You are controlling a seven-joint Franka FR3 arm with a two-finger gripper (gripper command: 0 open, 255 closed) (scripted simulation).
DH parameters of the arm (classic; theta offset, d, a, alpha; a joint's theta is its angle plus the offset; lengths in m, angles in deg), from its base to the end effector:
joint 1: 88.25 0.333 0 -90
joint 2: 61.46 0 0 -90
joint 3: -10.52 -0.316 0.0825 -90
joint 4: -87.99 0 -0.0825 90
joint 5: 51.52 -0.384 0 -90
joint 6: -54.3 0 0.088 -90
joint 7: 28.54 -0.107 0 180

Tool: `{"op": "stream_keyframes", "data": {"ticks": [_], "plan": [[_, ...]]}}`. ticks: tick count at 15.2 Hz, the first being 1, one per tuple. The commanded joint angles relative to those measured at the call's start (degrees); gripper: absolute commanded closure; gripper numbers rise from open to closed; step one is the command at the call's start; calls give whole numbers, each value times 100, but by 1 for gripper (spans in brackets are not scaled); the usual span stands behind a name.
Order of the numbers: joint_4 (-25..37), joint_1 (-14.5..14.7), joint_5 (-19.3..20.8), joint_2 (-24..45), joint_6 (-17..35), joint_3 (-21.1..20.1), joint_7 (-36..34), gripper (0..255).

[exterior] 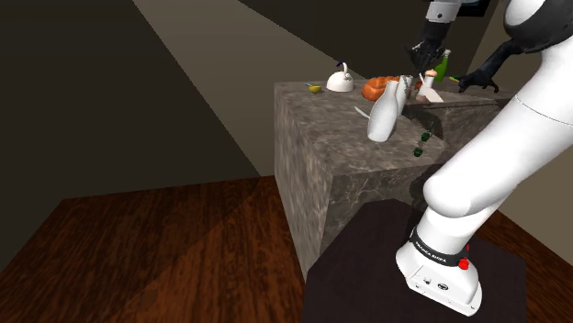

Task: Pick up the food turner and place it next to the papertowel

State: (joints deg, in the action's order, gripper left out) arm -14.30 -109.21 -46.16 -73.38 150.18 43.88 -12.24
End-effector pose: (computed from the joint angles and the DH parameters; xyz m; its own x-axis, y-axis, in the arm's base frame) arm 0.2663 -0.4345 0.6218 0.7940 -0.6043 0.0660 -0.6055 -0.7958 -0.0019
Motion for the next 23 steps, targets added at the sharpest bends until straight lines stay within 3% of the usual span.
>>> {"op": "stream_keyframes", "data": {"ticks": [1,8,14,23], "plan": [[288,-81,-138,285,-29,253,375,255],[1576,-647,-1090,1679,-270,1059,1787,255],[3107,-1768,-2183,3118,-818,1265,2814,255],[2076,-1488,-1997,2861,7,1257,2797,255]]}}
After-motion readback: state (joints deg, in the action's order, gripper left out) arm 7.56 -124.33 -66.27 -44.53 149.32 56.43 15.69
